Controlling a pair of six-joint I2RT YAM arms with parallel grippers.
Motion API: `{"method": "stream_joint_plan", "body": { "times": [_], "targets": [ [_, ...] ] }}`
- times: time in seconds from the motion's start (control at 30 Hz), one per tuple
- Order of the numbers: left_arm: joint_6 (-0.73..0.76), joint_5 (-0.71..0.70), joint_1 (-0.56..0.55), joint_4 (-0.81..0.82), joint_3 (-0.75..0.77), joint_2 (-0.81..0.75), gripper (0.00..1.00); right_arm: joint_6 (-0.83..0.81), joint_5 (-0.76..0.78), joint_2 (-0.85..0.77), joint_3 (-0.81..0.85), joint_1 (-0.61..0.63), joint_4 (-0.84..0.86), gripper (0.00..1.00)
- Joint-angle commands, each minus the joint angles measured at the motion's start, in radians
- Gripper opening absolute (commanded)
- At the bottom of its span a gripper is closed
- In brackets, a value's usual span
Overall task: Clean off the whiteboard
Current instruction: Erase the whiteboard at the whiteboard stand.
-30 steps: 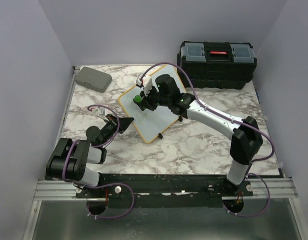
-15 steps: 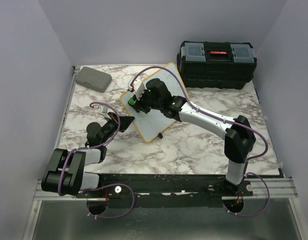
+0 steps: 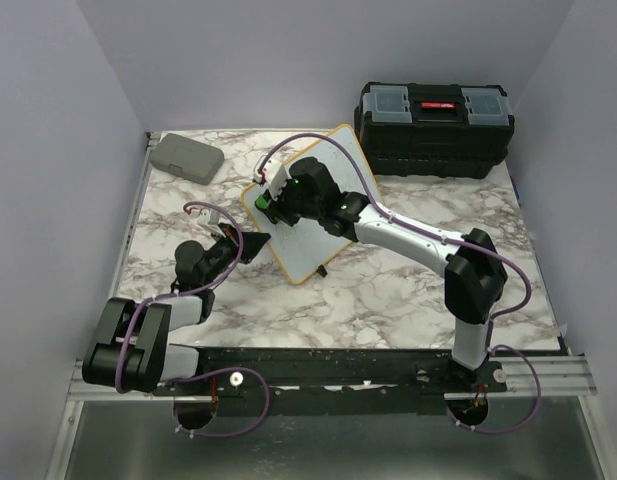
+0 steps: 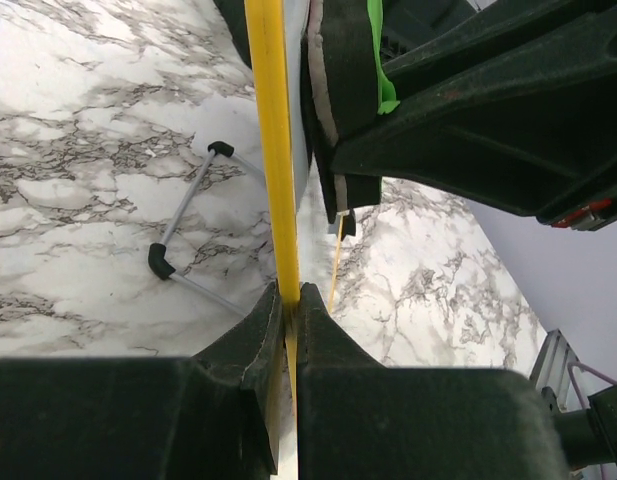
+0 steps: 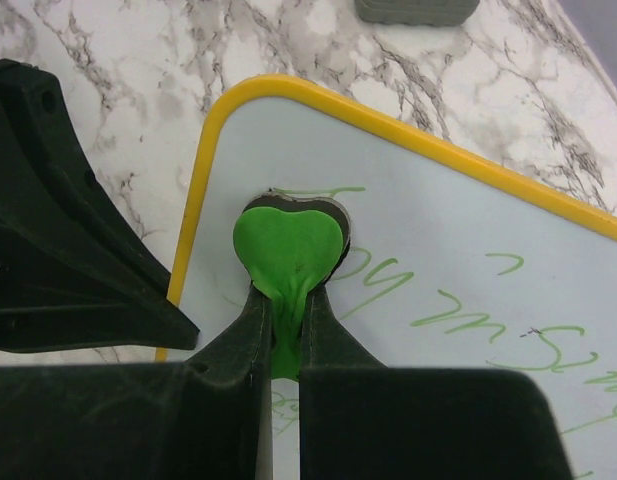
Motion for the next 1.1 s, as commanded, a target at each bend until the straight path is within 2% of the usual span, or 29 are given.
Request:
{"method": "stream_joint_plan", "body": {
  "times": [0.0,0.23,0.4,0.63,0.83,1.07],
  "targets": [
    [0.074,0.022,-0.011,-0.07,0.022,-0.027,0.0,-0.067,-0.105,0.036,0.038,0.008,-0.031,0.01],
    [0.102,0.015,-0.018,-0.111,0.024,-0.051,0.0,0.019,0.138,0.048,0.064,0.009,0.043,0.01],
    [0.115,0.015,-0.022,-0.118,0.023,-0.057,0.0,0.049,0.186,0.07,0.099,0.008,0.022,0.01],
    [0.139,0.022,-0.023,-0.139,0.025,-0.068,0.0,0.026,0.162,0.068,0.104,0.007,-0.015,0.01],
    [0.142,0.023,-0.023,-0.144,0.03,-0.074,0.0,-0.077,-0.081,0.083,0.133,0.005,-0.184,0.01],
    [0.147,0.023,-0.023,-0.148,0.025,-0.08,0.0,-0.04,0.037,0.063,0.096,0.004,-0.089,0.01]
  ]
}}
